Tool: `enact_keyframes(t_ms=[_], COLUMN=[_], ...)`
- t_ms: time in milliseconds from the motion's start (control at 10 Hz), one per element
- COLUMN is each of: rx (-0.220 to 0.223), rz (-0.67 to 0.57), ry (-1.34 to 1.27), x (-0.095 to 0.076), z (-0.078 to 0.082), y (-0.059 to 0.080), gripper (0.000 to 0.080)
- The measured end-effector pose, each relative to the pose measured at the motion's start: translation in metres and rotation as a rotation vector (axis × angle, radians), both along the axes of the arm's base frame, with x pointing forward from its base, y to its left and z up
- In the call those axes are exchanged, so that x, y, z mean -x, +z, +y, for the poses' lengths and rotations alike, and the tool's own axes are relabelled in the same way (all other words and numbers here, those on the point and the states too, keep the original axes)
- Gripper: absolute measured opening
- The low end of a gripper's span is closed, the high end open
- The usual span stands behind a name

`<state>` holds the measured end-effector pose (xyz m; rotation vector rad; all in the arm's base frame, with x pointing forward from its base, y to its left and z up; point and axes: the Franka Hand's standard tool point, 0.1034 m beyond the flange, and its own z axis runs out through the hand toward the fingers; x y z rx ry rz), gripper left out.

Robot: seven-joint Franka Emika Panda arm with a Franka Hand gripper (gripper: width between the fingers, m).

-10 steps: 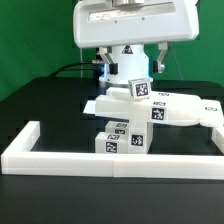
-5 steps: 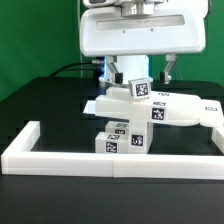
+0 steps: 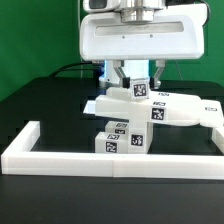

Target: Assemble chair

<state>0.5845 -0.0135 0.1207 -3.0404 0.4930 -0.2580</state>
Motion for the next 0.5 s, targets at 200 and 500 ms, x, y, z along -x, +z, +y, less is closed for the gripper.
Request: enact_keyframes(t_ms=[200, 500], rx=[-0.002, -0.009], rz=[0.0, 0.001], ry=[-0.013, -0.051], x=[0.0, 0.0001], z=[0.0, 0.0], y=[0.0, -0.0001], gripper=[0.0286, 0.0286])
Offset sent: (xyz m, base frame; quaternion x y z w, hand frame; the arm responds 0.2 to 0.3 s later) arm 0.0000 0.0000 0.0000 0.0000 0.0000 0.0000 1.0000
